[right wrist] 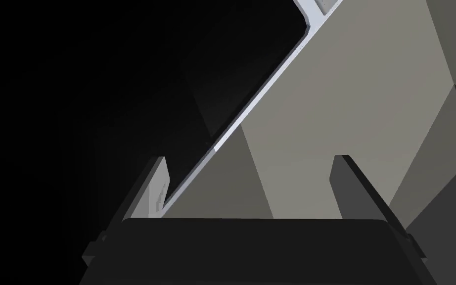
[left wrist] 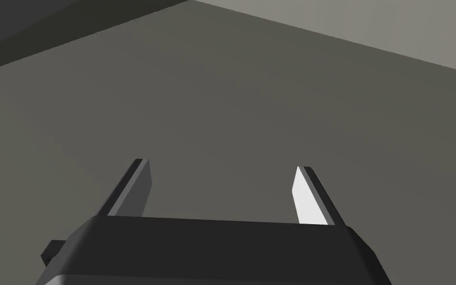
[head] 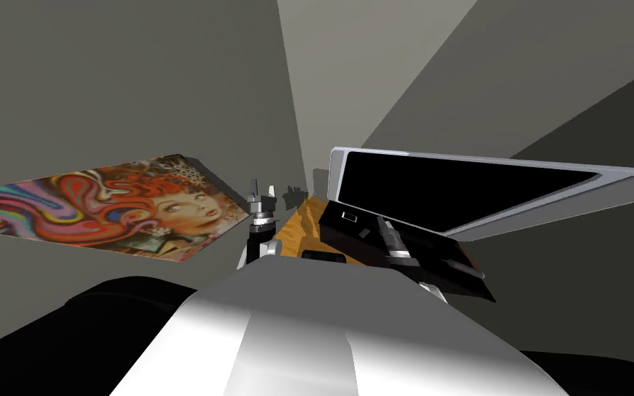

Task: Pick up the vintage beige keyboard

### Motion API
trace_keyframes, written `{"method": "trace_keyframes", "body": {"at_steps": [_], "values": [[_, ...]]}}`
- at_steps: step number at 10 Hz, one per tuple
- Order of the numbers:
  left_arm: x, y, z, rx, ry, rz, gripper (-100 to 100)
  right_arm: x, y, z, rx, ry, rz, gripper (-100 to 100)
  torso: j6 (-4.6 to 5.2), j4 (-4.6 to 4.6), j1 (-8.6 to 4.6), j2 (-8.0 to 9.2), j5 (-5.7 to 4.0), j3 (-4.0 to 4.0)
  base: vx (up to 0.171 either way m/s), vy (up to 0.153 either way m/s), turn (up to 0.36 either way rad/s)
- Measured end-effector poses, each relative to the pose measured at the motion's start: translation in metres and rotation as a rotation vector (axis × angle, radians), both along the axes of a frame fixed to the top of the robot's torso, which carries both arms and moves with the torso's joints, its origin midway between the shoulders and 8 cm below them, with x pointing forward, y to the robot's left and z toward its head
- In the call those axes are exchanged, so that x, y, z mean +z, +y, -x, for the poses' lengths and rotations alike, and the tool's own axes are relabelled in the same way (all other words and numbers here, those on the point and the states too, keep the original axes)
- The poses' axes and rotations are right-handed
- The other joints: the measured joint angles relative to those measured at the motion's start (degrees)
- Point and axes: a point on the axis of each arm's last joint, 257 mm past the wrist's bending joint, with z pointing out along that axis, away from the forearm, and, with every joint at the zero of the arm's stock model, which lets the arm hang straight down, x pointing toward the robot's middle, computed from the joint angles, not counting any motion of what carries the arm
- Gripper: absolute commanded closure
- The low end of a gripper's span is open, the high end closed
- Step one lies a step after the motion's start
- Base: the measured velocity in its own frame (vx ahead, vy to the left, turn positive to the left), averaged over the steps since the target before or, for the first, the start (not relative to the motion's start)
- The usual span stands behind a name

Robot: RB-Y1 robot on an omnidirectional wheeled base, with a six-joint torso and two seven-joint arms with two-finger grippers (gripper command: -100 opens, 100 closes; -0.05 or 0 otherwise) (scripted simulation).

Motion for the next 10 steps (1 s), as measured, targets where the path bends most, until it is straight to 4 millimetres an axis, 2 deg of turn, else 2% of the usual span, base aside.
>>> {"method": "trace_keyframes", "body": {"at_steps": [2, 4, 6, 8, 9, 10], "values": [[0.000, 0.000, 0.000, 0.000, 0.000, 0.000, 0, -0.037, -0.008, 0.013, -0.011, 0.091, 0.093, -100, 0.02, 0.01, 0.01, 0.04, 0.00, 0.02, -0.052, -0.073, 0.414], [0.000, 0.000, 0.000, 0.000, 0.000, 0.000, 0, -0.068, -0.025, 0.027, -0.013, 0.170, 0.173, -100, 0.04, -0.01, 0.06, -0.05, 0.01, -0.02, -0.042, -0.059, 0.335], [0.000, 0.000, 0.000, 0.000, 0.000, 0.000, 0, -0.101, -0.030, 0.041, -0.012, 0.251, 0.241, -100, 0.05, -0.01, 0.07, -0.07, 0.01, -0.04, -0.044, -0.052, 0.354], [0.000, 0.000, 0.000, 0.000, 0.000, 0.000, 0, -0.134, -0.039, 0.060, -0.004, 0.331, 0.316, -100, 0.06, -0.01, 0.08, -0.08, 0.01, -0.04, -0.046, -0.056, 0.352], [0.000, 0.000, 0.000, 0.000, 0.000, 0.000, 0, -0.154, -0.047, 0.079, 0.000, 0.382, 0.358, -100, 0.04, -0.01, 0.00, -0.06, 0.00, -0.03, -0.051, -0.057, 0.255], [0.000, 0.000, 0.000, 0.000, 0.000, 0.000, 0, -0.164, -0.050, 0.086, 0.009, 0.412, 0.386, -100, 0.06, -0.01, 0.03, -0.07, 0.00, -0.04, -0.064, -0.049, 0.452]]}}
